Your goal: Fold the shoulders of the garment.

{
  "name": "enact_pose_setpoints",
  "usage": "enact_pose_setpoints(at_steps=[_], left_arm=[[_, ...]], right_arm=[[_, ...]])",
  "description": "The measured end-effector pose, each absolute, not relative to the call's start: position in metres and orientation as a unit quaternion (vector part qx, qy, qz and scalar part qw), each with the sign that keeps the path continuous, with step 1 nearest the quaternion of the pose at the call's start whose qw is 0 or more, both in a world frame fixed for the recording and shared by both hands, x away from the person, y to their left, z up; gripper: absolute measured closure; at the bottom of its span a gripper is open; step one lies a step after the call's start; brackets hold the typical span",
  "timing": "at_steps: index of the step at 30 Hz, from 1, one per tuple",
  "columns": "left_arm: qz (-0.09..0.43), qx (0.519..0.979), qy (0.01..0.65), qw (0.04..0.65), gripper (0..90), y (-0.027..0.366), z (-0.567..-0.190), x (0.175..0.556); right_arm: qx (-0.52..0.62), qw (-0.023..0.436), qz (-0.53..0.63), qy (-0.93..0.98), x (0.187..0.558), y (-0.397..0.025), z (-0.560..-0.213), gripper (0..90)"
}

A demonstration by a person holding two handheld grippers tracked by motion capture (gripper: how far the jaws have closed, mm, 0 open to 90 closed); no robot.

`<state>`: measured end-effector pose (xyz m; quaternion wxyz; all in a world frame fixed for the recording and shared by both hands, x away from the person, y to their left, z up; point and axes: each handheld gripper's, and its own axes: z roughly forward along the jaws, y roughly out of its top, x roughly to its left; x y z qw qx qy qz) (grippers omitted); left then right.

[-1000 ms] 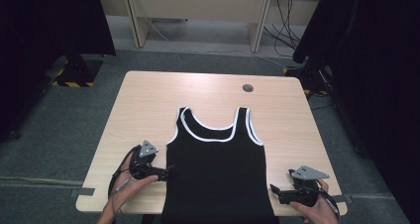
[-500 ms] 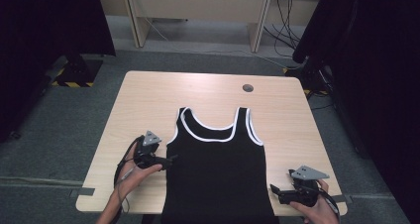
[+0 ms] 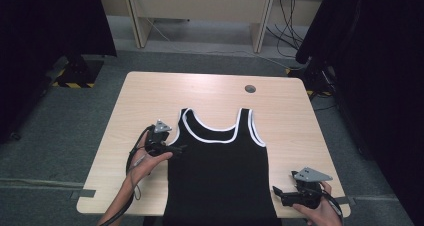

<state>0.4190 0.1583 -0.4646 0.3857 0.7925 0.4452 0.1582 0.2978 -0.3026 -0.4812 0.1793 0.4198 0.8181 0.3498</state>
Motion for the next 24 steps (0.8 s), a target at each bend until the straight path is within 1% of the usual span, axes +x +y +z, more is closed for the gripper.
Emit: enact_pose_setpoints(at_steps=[5, 15, 24], left_arm=[[0.166, 0.795, 0.446, 0.377, 4.3, 0.15, -0.465, 0.433], [0.161, 0.79, 0.461, 0.37, 8.4, 0.145, -0.469, 0.465], [0.168, 0.789, 0.466, 0.363, 9.7, 0.136, -0.469, 0.482]], right_arm=[[0.419, 0.179, 0.35, 0.818, 0.298, -0.303, -0.481, 8.9], [0.419, 0.179, 0.351, 0.818, 0.297, -0.303, -0.481, 8.8], [0.418, 0.178, 0.351, 0.819, 0.297, -0.303, -0.481, 8.8]])
